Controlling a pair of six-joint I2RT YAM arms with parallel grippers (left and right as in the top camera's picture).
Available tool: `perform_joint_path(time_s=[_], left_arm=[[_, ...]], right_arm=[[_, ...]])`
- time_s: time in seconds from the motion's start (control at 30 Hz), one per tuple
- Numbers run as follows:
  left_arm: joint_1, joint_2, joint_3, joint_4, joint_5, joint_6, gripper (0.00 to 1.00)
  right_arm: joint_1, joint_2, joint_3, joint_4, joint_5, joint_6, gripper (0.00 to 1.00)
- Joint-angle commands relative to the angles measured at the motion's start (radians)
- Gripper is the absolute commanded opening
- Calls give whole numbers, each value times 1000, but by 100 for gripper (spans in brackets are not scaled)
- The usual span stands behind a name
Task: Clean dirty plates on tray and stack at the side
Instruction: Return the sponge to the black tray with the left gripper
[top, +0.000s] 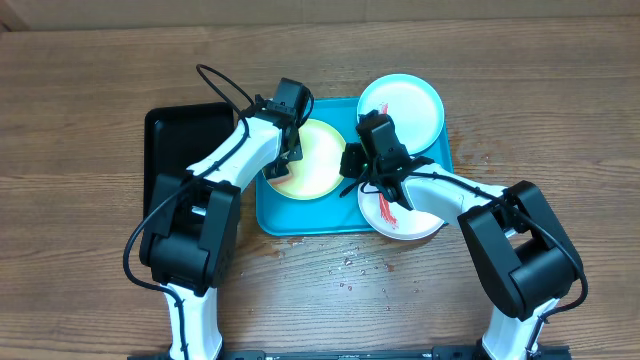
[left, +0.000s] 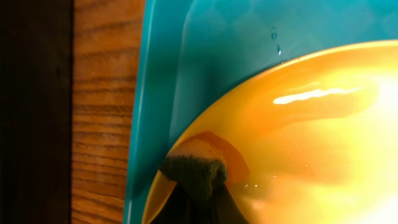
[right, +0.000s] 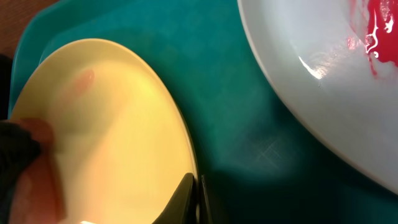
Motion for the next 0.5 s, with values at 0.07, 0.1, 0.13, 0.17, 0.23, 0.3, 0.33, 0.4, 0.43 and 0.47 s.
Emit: perform_joint_path(time_s=[0.07, 0.1, 0.13, 0.17, 0.23, 0.3, 0.33, 0.4, 0.43, 0.47], left_arm=[[24, -124, 97, -29, -64, 21, 4], [25, -148, 105, -32, -64, 29, 4], [25, -171, 108, -31, -61, 43, 4], [25, -196, 109, -30, -60, 56, 4], [25, -241, 109, -30, -47, 91, 4], [25, -280, 109, -37, -24, 134, 4], [25, -297, 109, -49, -16, 147, 4], [26, -320, 109, -83, -19, 163, 4], [26, -327, 109, -103, -29, 172, 4], [27, -330, 109, -131, -54, 174, 4]], right_arm=[[-7, 10, 11, -11, 27, 5, 4], [-7, 10, 11, -11, 27, 5, 4], [-7, 10, 11, -11, 27, 5, 4], [-7, 10, 11, -11, 27, 5, 4], [-7, 10, 11, -11, 27, 5, 4], [-7, 10, 11, -11, 27, 5, 4], [-7, 10, 11, -11, 27, 5, 4], [-7, 10, 11, -11, 27, 5, 4], [-7, 10, 11, -11, 27, 4, 4], [-7, 10, 11, -11, 26, 5, 4]])
